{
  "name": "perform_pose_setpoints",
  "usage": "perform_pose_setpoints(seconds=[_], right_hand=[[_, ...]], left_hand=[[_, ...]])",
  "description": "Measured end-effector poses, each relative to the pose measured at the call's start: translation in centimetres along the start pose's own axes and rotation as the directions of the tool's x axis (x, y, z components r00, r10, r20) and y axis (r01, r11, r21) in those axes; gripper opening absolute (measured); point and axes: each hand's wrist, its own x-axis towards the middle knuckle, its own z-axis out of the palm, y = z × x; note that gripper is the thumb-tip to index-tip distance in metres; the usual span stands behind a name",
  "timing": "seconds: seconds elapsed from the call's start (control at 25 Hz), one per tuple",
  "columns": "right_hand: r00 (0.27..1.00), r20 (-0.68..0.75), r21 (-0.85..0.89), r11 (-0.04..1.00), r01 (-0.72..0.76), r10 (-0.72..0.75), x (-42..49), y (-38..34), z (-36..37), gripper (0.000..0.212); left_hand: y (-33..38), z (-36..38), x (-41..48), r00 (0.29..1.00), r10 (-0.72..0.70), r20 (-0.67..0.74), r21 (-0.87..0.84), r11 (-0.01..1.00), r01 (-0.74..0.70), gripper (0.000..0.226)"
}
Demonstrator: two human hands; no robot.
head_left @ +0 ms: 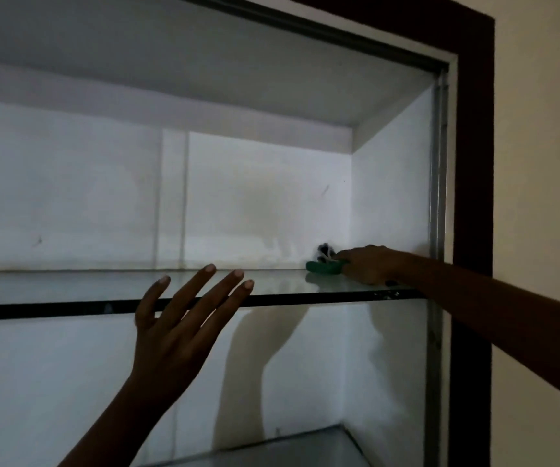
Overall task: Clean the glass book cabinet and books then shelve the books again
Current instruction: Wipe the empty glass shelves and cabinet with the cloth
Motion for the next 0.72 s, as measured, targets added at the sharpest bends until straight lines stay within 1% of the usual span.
perform_pose_setpoints(seconds=[0.12, 0.2, 0.36, 0.48, 0.52, 0.6, 0.64, 0.72], right_hand=[[1.000, -0.007, 0.004, 1.000, -0.010, 0.010, 0.1, -1.8, 0.1, 0.039], [0.999, -0.034, 0.010, 1.000, 0.025, -0.025, -0.2, -2.9, 0.2, 0.039], [0.972, -0.094, 0.151, 0.962, 0.227, -0.214, -1.2, -6.6, -0.5, 0.043], [0.909, -0.143, 0.255, 0.873, 0.417, -0.392, -2.6, -11.2, -1.0, 0.040], [0.883, -0.154, 0.302, 0.830, 0.469, -0.444, -3.1, -12.6, -1.2, 0.040], [0.829, -0.189, 0.379, 0.739, 0.556, -0.527, -4.1, -14.5, -1.5, 0.038], [0.807, -0.210, 0.380, 0.715, 0.587, -0.552, -4.4, -15.0, -1.6, 0.038], [0.765, -0.256, 0.310, 0.700, 0.644, -0.591, -5.1, -15.4, -1.2, 0.039]], left_hand=[[-0.2, 0.0, 0.1, 1.000, 0.010, -0.007, -0.039, 0.999, -0.010, 0.042], [-0.2, -0.4, 0.3, 1.000, 0.005, 0.025, -0.091, 0.996, -0.002, 0.038], [-0.3, -1.6, 0.5, 0.991, -0.007, 0.133, -0.139, 0.990, 0.026, 0.040], [-0.6, -2.7, 0.4, 0.975, 0.003, 0.221, -0.145, 0.989, 0.030, 0.043], [-1.0, -3.2, 0.3, 0.969, -0.009, 0.245, -0.149, 0.988, 0.046, 0.044], [-2.0, -4.5, -0.3, 0.959, -0.075, 0.272, -0.158, 0.980, 0.122, 0.046], [-2.5, -5.4, -0.9, 0.954, -0.120, 0.273, -0.161, 0.973, 0.168, 0.046], [-3.3, -7.4, -2.1, 0.945, -0.187, 0.267, -0.170, 0.956, 0.238, 0.047]])
